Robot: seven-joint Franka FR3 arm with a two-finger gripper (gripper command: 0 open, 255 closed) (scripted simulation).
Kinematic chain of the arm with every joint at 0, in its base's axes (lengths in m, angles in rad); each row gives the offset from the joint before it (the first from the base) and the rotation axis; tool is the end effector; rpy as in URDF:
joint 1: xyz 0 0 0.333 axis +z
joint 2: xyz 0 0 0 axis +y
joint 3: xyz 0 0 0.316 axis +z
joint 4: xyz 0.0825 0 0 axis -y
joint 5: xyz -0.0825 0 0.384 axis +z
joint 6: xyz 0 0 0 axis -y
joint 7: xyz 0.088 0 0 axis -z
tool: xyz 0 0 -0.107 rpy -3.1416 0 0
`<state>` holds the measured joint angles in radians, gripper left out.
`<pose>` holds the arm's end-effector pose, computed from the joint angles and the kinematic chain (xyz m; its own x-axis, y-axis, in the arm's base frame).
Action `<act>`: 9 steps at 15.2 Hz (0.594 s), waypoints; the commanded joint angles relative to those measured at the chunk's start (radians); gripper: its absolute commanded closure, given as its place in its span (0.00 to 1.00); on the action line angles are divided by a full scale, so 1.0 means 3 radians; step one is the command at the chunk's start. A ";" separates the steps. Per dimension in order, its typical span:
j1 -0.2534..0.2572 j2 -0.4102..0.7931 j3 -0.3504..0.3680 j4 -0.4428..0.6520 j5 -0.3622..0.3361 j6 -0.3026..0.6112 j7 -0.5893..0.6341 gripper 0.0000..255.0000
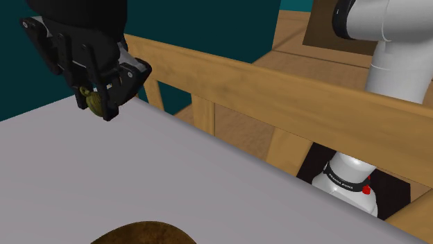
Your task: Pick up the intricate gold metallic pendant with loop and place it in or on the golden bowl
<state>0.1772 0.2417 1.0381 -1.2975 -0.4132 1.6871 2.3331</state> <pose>0.3226 0.5191 0.6867 0.3998 -0.9160 -0.0327 -0.8714 -0.3688 -0.3234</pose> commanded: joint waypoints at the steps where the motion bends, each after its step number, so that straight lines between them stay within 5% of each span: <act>1: 0.0143 0.0020 0.0025 0.0037 -0.0059 -0.0062 0.0148 1.00; 9: 0.0855 0.0207 0.0083 0.0231 -0.0390 -0.0319 0.0789 1.00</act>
<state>0.4015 0.2915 1.0629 -1.2428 -0.5111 1.6059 2.5452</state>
